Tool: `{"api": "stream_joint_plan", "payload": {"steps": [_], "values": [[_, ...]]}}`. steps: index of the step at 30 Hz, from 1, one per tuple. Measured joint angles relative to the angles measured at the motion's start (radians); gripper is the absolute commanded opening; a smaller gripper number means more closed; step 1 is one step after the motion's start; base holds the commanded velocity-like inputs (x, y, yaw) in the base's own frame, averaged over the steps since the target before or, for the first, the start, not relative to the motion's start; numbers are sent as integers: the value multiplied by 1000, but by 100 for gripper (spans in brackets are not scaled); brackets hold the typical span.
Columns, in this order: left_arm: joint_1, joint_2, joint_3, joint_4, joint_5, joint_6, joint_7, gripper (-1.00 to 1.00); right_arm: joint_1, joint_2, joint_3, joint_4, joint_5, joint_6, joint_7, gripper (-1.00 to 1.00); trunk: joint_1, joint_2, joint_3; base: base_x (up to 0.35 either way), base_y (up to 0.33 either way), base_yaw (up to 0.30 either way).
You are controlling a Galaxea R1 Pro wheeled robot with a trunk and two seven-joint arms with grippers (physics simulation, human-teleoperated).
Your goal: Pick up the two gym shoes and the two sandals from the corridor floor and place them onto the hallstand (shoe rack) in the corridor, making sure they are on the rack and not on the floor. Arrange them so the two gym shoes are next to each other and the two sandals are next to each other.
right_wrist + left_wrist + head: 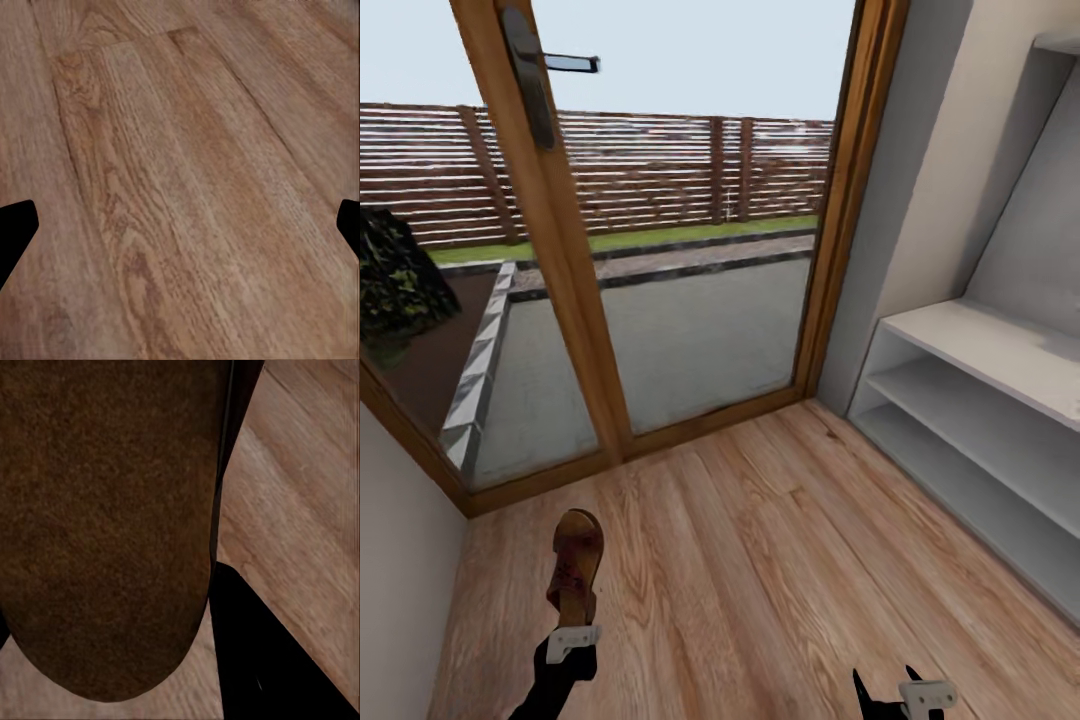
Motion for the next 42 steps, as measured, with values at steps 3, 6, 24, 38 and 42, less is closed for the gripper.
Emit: {"api": "stream_joint_plan", "payload": {"steps": [3, 6, 24, 38, 42], "values": [[0, 0, 0, 0, 0, -1, 0, -100, 0, 0, 0, 0, 0, 0, 0, 100, 0, 0, 0, 338, 0, -268], [0, 0, 0, 0, 0, -1, 1, -100, 0, 1, 0, 0, 0, 0, 0, 100, 0, 0, 0, 338, 0, -268], [2, 3, 3, 13, 3, -9, 0, -100, 0, 0, 0, 0, 0, 0, 0, 100, 1, 0, 0, 124, 0, -268], [2, 5, 3, 14, 5, -12, 1, -100, 0, 0, 0, 1, 1, 0, 2, 100, 1, 0, 0, 0, 0, -268], [2, 5, 3, 14, 4, -13, 0, -100, 0, 0, 0, 1, 1, 0, 1, 100, 1, 0, 0, 0, 0, -268]]}}
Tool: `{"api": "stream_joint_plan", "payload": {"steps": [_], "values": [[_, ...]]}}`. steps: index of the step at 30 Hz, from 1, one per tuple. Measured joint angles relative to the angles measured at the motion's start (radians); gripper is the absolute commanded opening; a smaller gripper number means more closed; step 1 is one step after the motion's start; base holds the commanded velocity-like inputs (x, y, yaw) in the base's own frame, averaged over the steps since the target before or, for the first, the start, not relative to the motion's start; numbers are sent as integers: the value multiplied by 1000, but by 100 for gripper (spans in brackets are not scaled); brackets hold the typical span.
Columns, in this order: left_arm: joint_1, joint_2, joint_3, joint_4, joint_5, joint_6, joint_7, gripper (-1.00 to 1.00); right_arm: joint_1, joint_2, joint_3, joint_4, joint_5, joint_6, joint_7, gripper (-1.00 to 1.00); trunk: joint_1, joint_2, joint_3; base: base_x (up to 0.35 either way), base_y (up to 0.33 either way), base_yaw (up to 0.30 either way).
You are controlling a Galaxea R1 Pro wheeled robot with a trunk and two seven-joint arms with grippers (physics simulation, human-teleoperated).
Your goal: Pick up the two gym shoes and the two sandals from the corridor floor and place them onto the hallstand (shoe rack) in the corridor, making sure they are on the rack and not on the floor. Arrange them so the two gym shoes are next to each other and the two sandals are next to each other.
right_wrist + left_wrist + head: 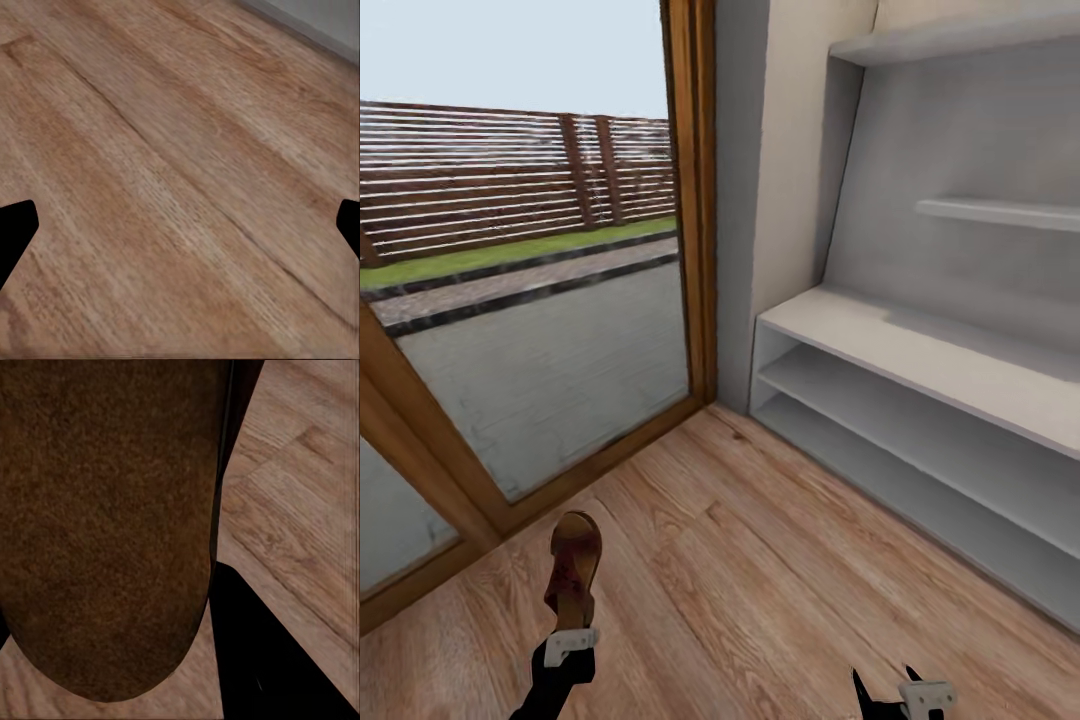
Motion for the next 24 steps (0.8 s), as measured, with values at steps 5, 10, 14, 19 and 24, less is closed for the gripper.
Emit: {"api": "stream_joint_plan", "payload": {"steps": [5, 10, 14, 19, 24], "values": [[0, 0, 0, 0, 0, 0, 0, -100, 0, 0, 0, 0, 0, 0, 0, 100, 0, 0, 0, 1, 0, -268], [0, 0, 0, 0, 1, -1, 0, -100, 0, 0, 0, 0, 0, 0, 0, 100, 0, 0, 0, 91, 113, -268], [0, 0, 0, 0, 1, -1, 0, -100, 0, 1, 0, 0, 0, 0, 0, 100, 0, 0, 0, 144, 242, -268], [0, 0, 0, 0, 1, -1, 0, -100, 0, 0, 0, 1, 0, 0, 0, 100, 0, 0, 0, 146, 278, -268], [0, 0, 0, 0, 1, -1, 0, -100, 0, 0, 0, 1, 0, 0, 0, 100, 0, 0, 0, 145, 286, -268]]}}
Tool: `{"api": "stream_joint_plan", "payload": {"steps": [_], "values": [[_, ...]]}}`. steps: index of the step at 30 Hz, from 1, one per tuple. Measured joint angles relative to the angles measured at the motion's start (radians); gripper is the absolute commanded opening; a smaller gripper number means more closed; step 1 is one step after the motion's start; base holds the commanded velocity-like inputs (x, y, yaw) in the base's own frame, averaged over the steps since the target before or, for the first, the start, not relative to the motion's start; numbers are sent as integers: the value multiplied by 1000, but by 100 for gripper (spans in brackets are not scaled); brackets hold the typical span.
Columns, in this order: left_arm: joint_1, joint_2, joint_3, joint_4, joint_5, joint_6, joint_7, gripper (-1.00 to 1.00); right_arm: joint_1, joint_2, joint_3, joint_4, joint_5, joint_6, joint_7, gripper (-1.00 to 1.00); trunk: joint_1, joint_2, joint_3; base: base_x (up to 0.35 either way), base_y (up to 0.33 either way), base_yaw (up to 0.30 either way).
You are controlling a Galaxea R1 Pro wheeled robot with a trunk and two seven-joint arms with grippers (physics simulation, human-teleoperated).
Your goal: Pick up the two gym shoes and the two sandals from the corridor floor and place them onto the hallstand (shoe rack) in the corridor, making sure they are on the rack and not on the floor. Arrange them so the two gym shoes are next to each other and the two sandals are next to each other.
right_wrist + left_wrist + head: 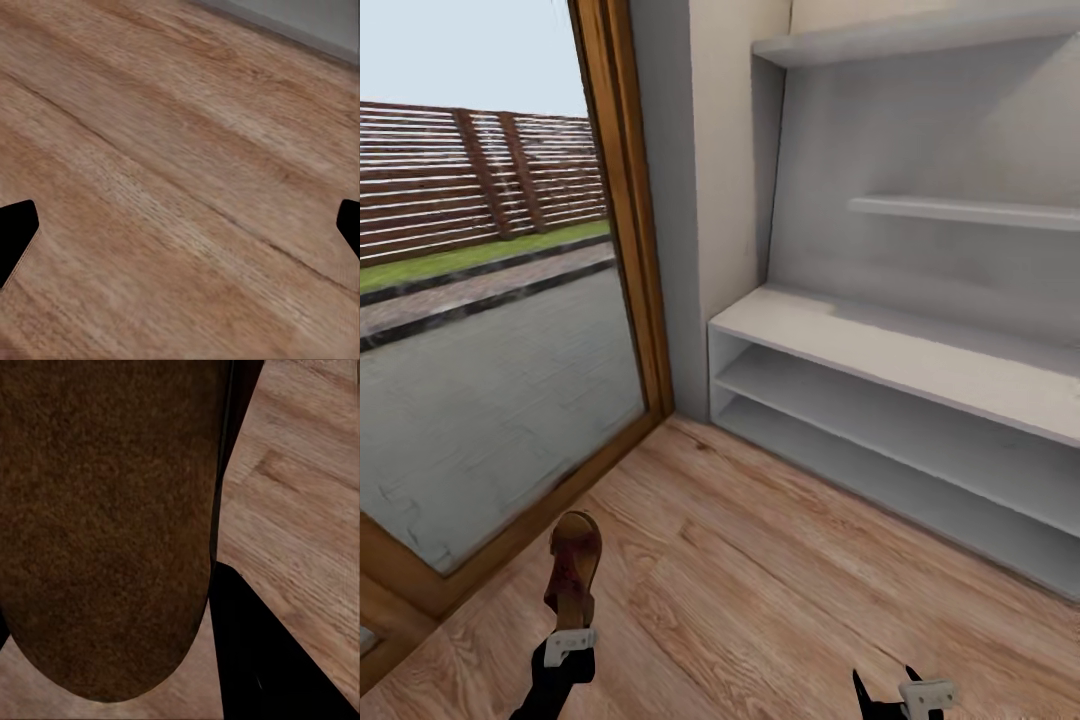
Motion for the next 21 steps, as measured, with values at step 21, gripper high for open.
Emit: {"api": "stream_joint_plan", "payload": {"steps": [21], "values": [[0, 0, 0, 0, -1, 0, 0, -100, 0, 0, 0, 0, 0, 0, -1, 100, 0, 0, 0, 163, 197, -268]]}}
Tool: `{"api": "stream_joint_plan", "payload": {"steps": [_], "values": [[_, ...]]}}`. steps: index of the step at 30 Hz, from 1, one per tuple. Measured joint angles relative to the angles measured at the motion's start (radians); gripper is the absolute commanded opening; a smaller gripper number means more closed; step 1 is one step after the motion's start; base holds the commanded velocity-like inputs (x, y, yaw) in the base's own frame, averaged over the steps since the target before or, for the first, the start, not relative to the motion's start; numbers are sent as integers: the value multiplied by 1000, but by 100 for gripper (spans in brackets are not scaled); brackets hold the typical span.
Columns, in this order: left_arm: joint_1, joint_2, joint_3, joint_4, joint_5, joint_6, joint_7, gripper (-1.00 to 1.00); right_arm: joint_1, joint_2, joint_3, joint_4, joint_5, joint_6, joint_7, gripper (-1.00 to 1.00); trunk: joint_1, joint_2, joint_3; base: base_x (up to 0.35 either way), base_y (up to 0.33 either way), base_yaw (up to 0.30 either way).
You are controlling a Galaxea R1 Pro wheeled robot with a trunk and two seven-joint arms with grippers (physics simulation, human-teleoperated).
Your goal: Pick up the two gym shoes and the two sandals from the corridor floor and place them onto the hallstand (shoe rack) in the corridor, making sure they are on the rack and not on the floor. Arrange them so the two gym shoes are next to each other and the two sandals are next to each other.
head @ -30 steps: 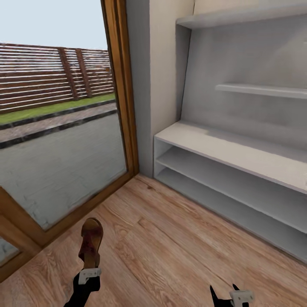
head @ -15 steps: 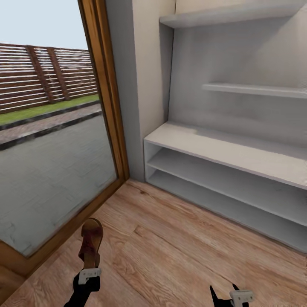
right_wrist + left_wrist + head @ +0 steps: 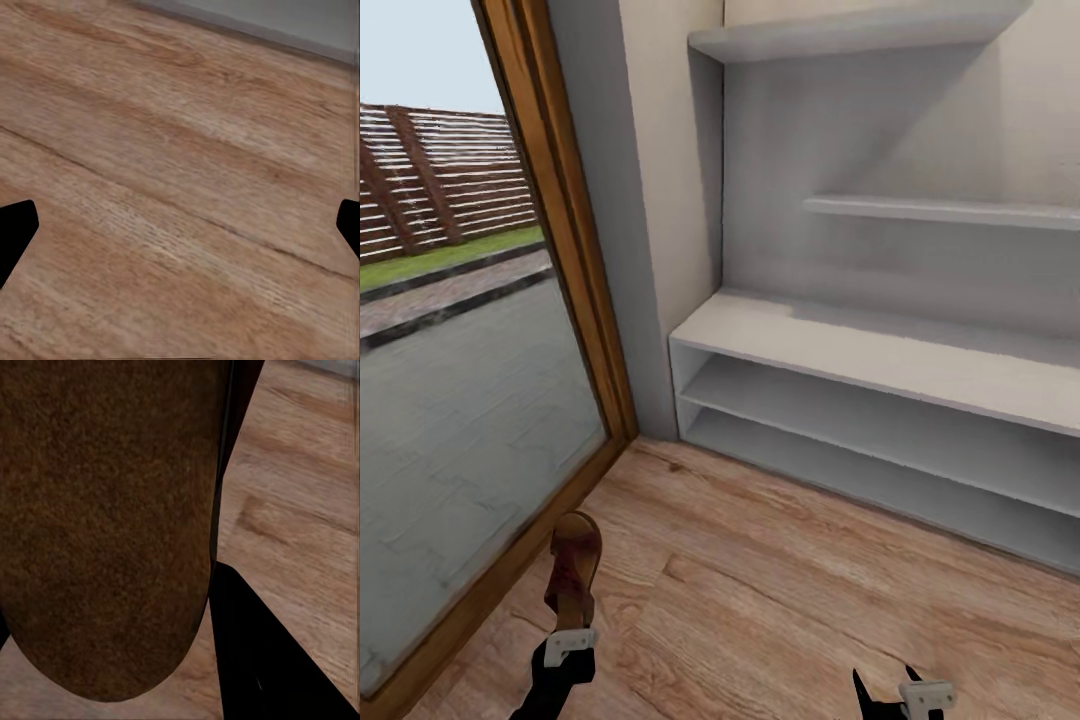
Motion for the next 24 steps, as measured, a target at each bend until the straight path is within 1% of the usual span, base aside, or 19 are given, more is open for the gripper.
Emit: {"api": "stream_joint_plan", "payload": {"steps": [5, 8, 9, 11, 14, 16, 17, 19, 20, 24], "values": [[0, 0, 0, 0, 0, 0, 0, -100, 0, 0, 0, 0, 0, 0, 0, 100, 0, 0, 0, 9, 12, -268], [2, 0, 0, 0, 2, -14, 1, -100, 0, 0, 0, 0, 0, 0, 0, 100, 0, 0, 0, 1, 2, -268], [5, 0, 0, 1, 3, -29, 1, -100, 0, 0, 0, -1, 0, 0, 0, 100, 0, 0, 0, 0, 1, -268], [16, -1, 0, 4, 7, -98, 1, -100, 0, 0, 0, 0, 0, 0, 0, 100, 0, 0, 0, 0, 0, -268], [22, 1, 5, 22, 12, -140, 3, -100, 0, 0, 0, 0, 0, 0, 0, 100, 0, 0, 0, 0, 0, -268], [23, 2, 7, 33, 15, -148, 4, -100, 0, 0, 0, -1, -1, 0, 0, 100, 0, 0, 0, 0, 0, -268], [25, 4, 10, 47, 27, -154, 5, -100, 0, 0, 0, -1, -1, 0, 0, 100, 0, 0, 0, 0, 0, -268], [25, 5, 9, 55, 37, -157, 5, -100, 0, 0, 0, -1, -1, 0, 1, 100, 0, 0, 0, 0, 0, -268], [26, 5, 10, 66, 57, -159, 5, -100, 0, 0, 0, -2, -1, 0, 0, 100, 0, 0, 0, 0, 0, -268], [26, 6, 9, 75, 69, -161, 3, -100, 0, 0, 0, -2, -1, 0, 0, 100, 0, 0, 0, 0, 0, -268]]}}
